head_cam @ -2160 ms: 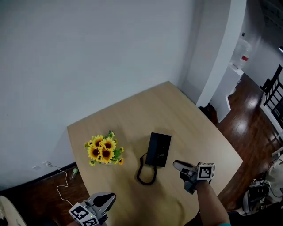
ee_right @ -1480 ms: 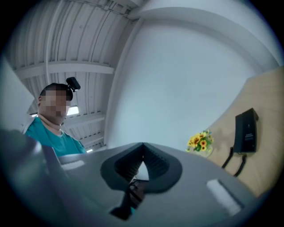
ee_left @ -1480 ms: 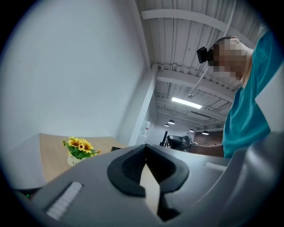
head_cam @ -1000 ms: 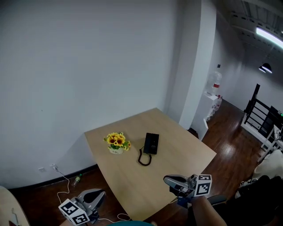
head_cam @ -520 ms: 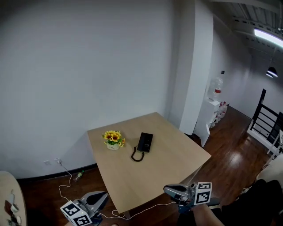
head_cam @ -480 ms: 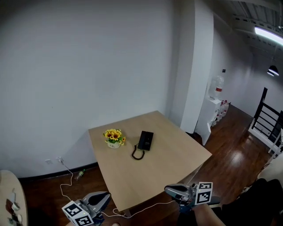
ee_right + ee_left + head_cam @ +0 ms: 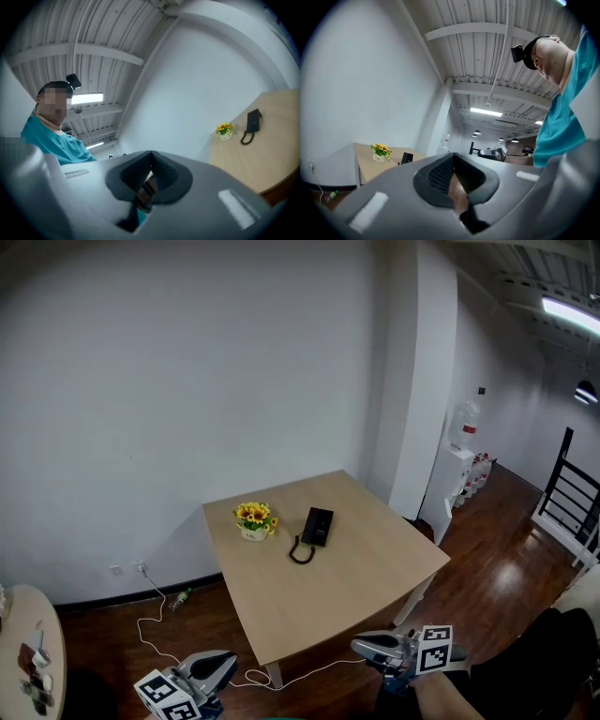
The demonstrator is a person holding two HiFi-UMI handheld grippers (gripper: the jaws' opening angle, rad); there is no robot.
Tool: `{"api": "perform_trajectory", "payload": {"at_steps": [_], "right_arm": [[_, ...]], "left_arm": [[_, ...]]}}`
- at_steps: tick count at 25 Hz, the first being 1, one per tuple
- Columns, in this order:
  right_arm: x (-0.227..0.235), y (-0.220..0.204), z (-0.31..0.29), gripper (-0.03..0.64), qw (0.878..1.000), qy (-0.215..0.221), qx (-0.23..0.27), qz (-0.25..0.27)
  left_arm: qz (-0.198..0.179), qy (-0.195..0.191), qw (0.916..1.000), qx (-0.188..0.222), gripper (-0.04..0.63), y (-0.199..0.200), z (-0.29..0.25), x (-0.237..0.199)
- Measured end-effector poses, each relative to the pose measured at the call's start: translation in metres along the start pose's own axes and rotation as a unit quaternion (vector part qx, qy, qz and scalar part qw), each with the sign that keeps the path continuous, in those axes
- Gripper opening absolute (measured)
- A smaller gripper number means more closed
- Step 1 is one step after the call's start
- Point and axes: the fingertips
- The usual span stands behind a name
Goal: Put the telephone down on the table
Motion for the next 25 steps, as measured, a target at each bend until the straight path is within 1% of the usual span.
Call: {"api": "perform_trajectory", "payload": {"at_steps": [2,5,8,10,12,15,18,21,25], "right_arm": [[-0.016,-0.007,-0.016,0.002,1.000,-0.007,-0.002,0.005],[-0.045,-0.020,-0.045,0.002,1.000,-0.014,0.009,0.007],[-0.075,-0.038,-0.077,0.002,1.000,-0.017,0.010,0.017],[-0.090,-0.049,-0.096,0.002,1.000,-0.021,0.009,0.016],[-0.106,-0.062,-0.111,0.002,1.000,-0.017,0.004,0.010],[-0.130,-0.082,-0.121,0.002,1.000,-0.011,-0.019,0.012],[-0.147,-0.089,-0.114,0.002,1.000,-0.009,-0.013,0.009],[-0.160,-0.099,-0.094,0.002,1.000,-0.011,-0.006,0.005],[-0.178,-0.125,-0.049,0.002,1.000,-0.017,-0.014,0.002]], "left_arm": [[0.000,-0.004,1.0000,0.003,0.004,-0.001,0.028,-0.003],[-0.004,-0.001,1.0000,-0.001,0.003,-0.006,0.082,-0.011],[-0.013,-0.002,0.9999,-0.006,0.003,-0.010,0.136,-0.021],[-0.018,-0.002,0.9998,-0.012,0.003,-0.016,0.164,-0.027],[-0.010,0.005,0.9998,-0.019,0.004,-0.022,0.183,-0.033],[-0.002,0.008,0.9998,-0.020,0.003,-0.030,0.200,-0.027],[-0.011,0.000,0.9998,-0.017,0.003,-0.035,0.204,-0.006],[-0.021,-0.001,0.9996,-0.019,0.003,-0.043,0.202,0.018],[-0.010,0.009,0.9995,-0.030,0.003,-0.069,0.186,0.063]]}}
Point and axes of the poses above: the fingertips, and each gripper's own axes: z backward along the fingers, x to its right, y out of its top, and after that the axes turned 7 degrees about y, right-handed
